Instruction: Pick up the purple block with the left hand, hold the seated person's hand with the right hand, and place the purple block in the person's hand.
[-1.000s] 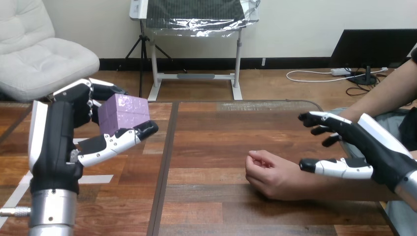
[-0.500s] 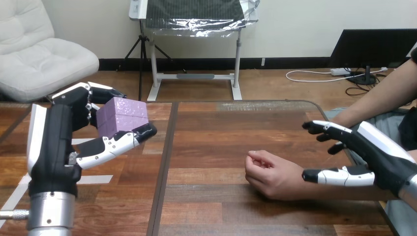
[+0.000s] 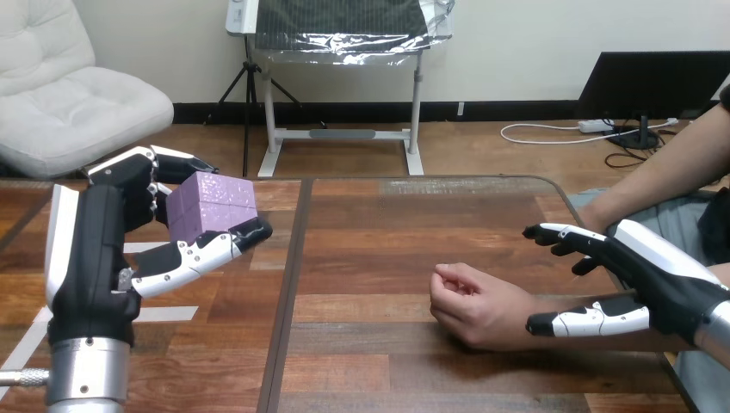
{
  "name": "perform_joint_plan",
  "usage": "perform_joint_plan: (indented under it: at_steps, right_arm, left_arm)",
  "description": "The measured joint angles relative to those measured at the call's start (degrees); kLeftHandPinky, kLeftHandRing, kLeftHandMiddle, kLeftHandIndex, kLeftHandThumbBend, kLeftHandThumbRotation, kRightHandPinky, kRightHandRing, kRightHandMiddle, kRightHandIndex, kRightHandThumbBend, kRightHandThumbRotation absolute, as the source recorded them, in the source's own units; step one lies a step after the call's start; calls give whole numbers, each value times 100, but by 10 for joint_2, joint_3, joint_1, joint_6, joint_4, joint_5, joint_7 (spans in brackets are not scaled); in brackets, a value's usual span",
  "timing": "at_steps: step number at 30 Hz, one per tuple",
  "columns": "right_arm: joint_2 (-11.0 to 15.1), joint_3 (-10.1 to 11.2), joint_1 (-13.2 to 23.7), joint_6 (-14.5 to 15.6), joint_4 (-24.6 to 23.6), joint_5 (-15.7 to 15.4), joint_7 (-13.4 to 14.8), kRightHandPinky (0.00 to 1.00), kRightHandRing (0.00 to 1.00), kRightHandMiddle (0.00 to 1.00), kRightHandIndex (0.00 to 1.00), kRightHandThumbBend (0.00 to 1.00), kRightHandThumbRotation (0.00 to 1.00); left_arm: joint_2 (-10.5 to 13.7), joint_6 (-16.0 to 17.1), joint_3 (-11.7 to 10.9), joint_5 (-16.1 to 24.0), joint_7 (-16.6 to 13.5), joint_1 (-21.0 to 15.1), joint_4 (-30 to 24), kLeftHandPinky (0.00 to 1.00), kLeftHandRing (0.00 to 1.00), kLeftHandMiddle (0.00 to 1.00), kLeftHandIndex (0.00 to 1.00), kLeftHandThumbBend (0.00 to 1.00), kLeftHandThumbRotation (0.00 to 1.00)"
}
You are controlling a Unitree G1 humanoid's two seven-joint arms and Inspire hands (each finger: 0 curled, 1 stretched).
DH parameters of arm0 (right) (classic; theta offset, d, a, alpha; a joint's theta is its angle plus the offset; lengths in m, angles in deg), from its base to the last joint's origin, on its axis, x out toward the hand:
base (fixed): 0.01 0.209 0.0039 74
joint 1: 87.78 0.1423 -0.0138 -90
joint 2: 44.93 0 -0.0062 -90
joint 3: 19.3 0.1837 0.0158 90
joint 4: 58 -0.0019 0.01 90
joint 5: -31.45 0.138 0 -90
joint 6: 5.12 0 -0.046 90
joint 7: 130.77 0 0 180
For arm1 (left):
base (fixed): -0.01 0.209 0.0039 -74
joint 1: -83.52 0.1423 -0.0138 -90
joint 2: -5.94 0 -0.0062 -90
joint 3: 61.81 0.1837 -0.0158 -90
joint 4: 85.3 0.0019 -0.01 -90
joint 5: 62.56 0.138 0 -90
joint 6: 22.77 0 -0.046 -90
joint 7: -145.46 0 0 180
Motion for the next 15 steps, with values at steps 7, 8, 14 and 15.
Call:
perform_joint_plan:
  at_steps: [7,8,14,15]
  right_arm:
    - [11,-11,9,0,8,-13,0,89,88,88,88,91,43]
    - [12,-12,10,0,9,-15,0,89,88,88,88,91,42]
    - [14,-18,15,1,12,-30,0,89,87,88,88,92,39]
    - [14,-19,16,1,13,-33,0,89,87,88,88,92,39]
  left_arm:
    - [-2,0,0,0,2,1,0,26,32,37,39,53,0]
    - [-2,0,0,0,2,1,0,26,32,37,39,53,0]
    - [-3,0,0,0,5,1,0,26,32,37,40,53,0]
    - [-3,0,0,0,6,1,0,26,32,37,40,53,0]
